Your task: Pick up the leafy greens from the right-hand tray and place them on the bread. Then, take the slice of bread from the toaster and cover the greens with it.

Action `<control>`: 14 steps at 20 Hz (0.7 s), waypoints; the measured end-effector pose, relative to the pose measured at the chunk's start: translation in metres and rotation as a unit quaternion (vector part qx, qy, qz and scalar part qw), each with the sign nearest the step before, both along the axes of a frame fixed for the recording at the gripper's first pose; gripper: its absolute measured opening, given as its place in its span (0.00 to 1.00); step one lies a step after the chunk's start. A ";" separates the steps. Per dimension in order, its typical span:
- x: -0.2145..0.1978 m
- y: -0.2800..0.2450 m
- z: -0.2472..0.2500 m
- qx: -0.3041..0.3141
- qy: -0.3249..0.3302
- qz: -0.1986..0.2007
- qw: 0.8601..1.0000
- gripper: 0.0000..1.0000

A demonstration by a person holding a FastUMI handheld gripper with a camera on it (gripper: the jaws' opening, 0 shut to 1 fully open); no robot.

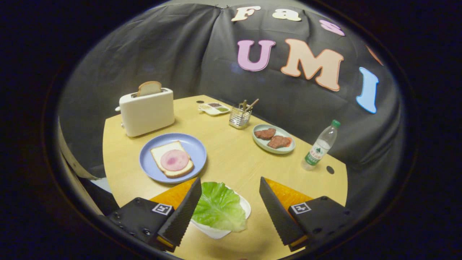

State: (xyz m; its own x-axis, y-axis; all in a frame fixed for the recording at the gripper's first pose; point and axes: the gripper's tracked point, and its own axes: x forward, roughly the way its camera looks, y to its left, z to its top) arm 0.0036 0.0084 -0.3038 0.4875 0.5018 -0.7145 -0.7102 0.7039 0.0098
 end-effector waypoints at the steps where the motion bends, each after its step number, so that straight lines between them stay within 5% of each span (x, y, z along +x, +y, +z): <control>1: -0.003 0.000 -0.010 -0.002 0.012 0.005 1.000 1.00; 14: -0.043 -0.009 -0.104 -0.058 0.119 0.018 0.991 1.00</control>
